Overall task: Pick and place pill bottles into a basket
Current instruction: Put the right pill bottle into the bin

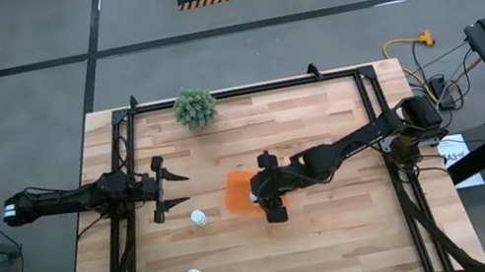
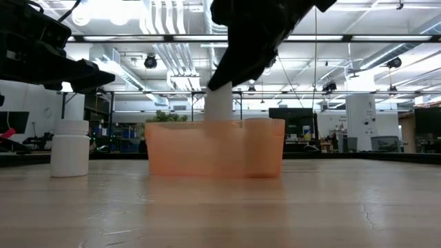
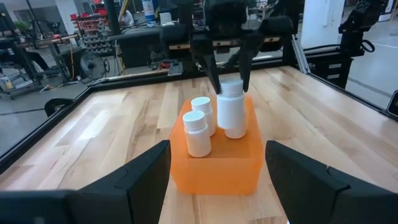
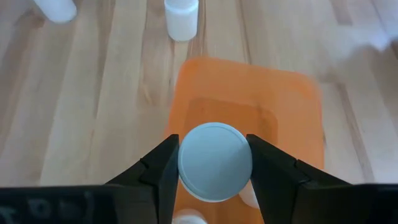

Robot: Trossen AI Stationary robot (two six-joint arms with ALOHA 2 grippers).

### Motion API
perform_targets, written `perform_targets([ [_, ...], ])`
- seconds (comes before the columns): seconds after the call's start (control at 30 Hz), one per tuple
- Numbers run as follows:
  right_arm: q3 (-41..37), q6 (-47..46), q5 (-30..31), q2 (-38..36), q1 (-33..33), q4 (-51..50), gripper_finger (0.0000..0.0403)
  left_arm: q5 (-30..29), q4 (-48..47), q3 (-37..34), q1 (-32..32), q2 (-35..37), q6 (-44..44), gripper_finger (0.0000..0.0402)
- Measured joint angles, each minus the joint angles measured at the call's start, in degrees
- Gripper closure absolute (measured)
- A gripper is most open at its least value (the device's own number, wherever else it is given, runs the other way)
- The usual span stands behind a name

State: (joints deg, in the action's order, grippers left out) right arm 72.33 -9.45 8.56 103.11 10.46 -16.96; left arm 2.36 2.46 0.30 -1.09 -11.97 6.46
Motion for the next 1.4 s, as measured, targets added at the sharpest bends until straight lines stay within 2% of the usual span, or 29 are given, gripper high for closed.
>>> perform_targets([
  [0.23,-2.8,0.4,-2.8,0.0,-0.8,4.5,0.0248,0.0,0.1,0.0,0.0,0.0,0.0,0.0157],
  [0.57,-6.4,-0.2,-3.4,0.0,-2.0,7.4,0.0248,0.0,0.0,0.0,0.0,0.0,0.0,0.0157],
  [0.8,-10.9,-2.4,-5.6,0.0,-2.5,14.4,0.0247,0.0,0.0,0.0,0.0,0.1,0.0,0.0157],
  [1.4,-11.1,-2.4,-5.6,0.3,-2.5,16.5,0.0246,0.0,0.0,0.0,0.0,0.0,0.0,0.0157],
])
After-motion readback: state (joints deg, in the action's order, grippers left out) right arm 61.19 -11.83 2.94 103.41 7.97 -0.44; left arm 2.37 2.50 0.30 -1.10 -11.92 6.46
